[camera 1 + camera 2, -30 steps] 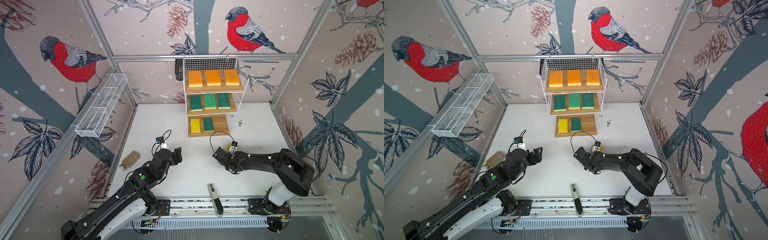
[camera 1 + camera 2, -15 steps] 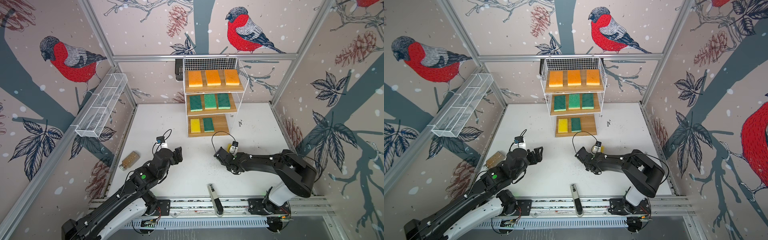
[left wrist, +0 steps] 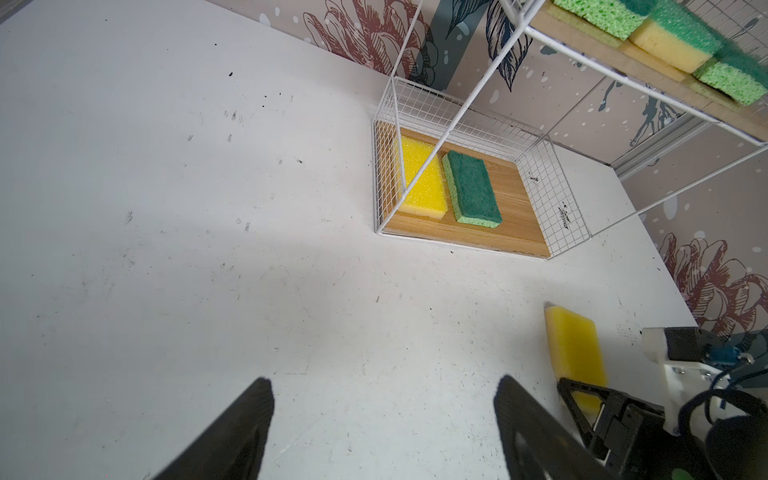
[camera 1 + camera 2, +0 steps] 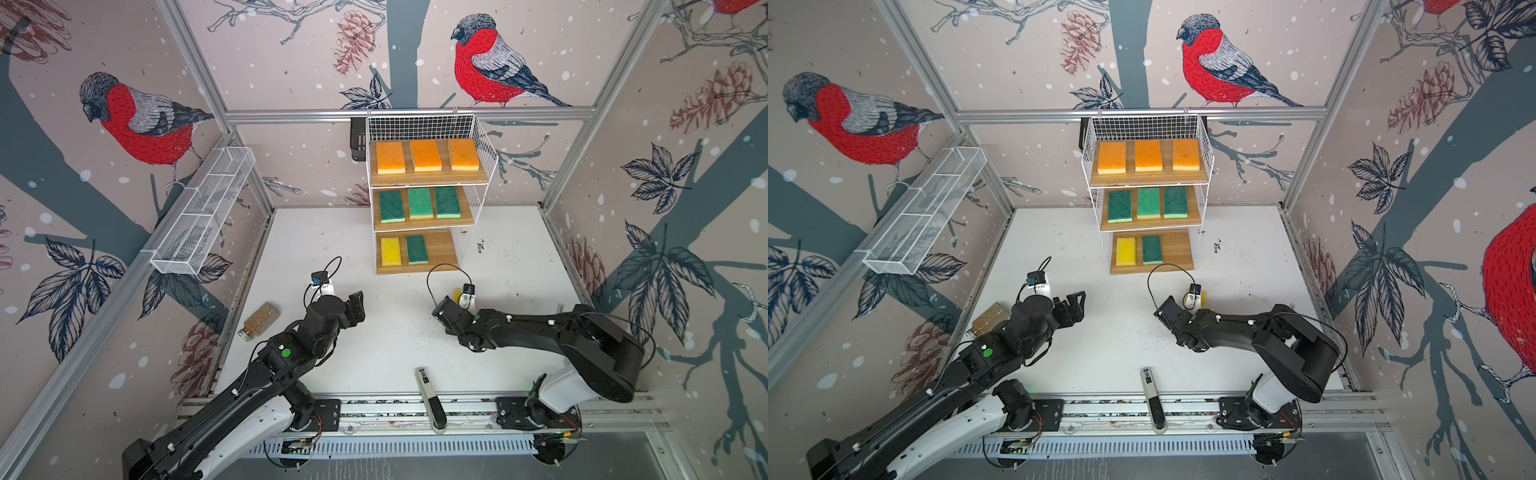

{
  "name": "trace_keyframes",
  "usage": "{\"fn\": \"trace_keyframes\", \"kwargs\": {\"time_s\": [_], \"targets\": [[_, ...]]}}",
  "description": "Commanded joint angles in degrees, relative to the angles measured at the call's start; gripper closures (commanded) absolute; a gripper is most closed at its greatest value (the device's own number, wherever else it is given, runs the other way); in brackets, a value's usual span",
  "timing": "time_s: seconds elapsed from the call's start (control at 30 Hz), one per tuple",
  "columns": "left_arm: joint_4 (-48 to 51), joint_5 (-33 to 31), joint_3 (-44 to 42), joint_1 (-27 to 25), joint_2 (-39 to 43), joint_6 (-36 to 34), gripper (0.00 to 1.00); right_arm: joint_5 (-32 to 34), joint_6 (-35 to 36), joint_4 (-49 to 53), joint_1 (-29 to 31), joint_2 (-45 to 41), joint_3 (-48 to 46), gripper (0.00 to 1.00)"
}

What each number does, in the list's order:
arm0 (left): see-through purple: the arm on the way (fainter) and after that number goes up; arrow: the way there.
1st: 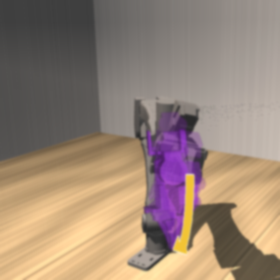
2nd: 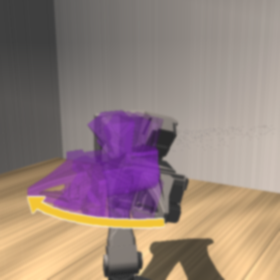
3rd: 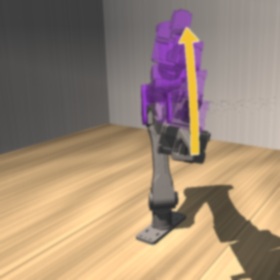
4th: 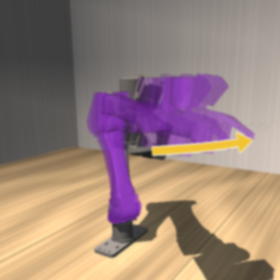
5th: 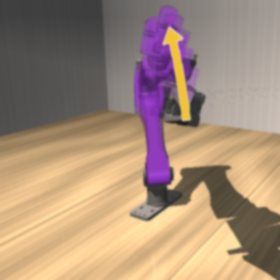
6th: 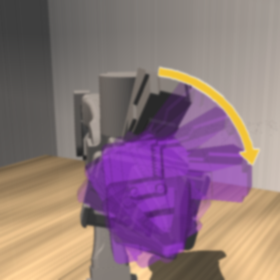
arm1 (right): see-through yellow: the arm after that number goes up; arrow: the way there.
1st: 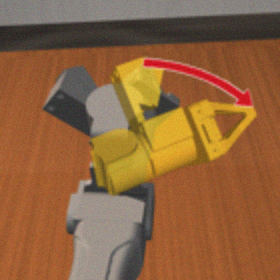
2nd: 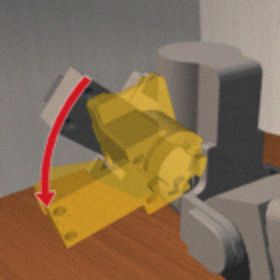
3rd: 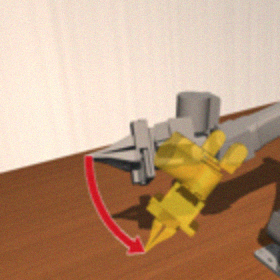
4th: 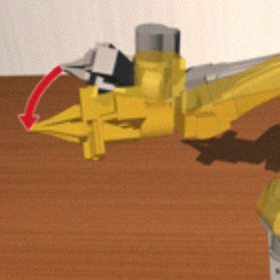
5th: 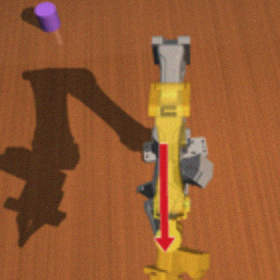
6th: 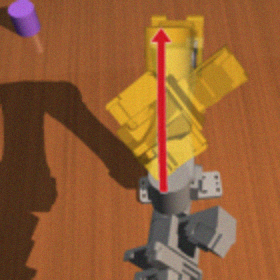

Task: Place and organize the cleaning sponges onto the shelf
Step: 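Lift the yellow sponge with the right gripper and carry it to the bottom shelf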

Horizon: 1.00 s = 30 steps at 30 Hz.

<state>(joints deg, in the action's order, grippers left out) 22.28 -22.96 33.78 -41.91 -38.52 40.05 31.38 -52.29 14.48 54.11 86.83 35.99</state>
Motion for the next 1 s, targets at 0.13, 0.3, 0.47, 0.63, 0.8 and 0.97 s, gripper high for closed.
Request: {"fn": "trace_keyframes", "kwargs": {"time_s": [0.13, 0.3, 0.47, 0.63, 0.8, 0.97], "targets": [[1.48, -2.77, 1.07, 0.0, 0.71, 0.46, 0.16, 0.17, 8.8, 0.19, -0.12, -7.17, -0.71, 0.46], [1.37, -2.98, 1.01, 0.03, 1.41, 1.29, 0.16, -0.15, 15.16, -3.47, -1.16, -11.13, -0.05, 0.46], [1.04, -3.57, 0.83, 0.04, 1.29, 1.6, 0.17, -3.24, 21.2, -8.53, -4.28, -12.27, 0.04, 0.46], [-0.03, -4.11, 0.16, 0.02, 0.68, 1.54, 0.17, -5.16, 26.05, -12.98, -6.33, -10.53, 1.22, 0.46], [-1.12, -4.96, -0.5, 0.04, 0.47, 0.67, 0.17, -6.09, 29.21, -15.59, -7.3, -6.52, 3.43, 0.46], [-1.7, -5.64, -0.39, -0.01, 0.4, -0.26, 0.16, -7.14, 29.42, -16.9, -8.64, -2.2, 6.24, 0.46]]}}
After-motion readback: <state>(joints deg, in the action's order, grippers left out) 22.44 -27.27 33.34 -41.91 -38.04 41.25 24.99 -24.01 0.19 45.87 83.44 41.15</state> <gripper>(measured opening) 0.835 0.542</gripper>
